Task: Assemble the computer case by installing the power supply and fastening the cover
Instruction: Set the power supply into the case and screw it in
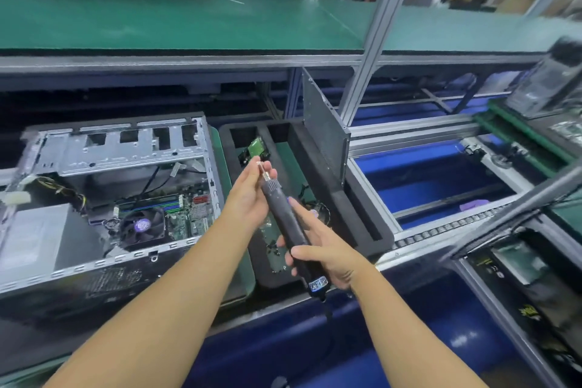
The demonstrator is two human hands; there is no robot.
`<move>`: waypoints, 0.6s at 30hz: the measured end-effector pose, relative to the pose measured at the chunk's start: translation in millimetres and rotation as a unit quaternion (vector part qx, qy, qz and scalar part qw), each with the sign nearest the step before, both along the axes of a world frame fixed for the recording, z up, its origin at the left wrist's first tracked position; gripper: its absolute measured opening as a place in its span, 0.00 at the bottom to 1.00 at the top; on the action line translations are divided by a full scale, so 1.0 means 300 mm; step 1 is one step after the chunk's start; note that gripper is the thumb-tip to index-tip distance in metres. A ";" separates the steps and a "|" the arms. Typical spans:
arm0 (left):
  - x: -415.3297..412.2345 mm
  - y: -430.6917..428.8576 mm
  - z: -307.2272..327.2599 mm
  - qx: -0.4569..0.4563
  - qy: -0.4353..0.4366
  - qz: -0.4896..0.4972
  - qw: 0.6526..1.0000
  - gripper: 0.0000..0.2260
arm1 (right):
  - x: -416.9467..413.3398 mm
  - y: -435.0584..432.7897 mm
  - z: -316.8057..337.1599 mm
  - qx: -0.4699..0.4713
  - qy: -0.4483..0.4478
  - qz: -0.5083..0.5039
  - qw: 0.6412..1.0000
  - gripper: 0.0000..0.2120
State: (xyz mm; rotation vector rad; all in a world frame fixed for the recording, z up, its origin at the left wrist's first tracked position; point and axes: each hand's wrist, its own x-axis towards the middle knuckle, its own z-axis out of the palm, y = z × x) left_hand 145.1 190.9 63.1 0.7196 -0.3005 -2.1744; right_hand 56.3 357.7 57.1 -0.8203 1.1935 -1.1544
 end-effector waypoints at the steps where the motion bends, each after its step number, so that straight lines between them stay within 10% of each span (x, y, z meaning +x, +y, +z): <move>1: 0.031 0.006 0.008 0.003 0.002 0.006 1.000 0.06 | 0.028 0.005 0.010 0.000 0.007 0.003 1.000 0.43; 18: 0.521 -0.010 0.025 -0.048 -0.001 0.046 0.998 0.08 | 0.412 -0.027 0.004 -0.001 -0.020 0.064 0.998 0.43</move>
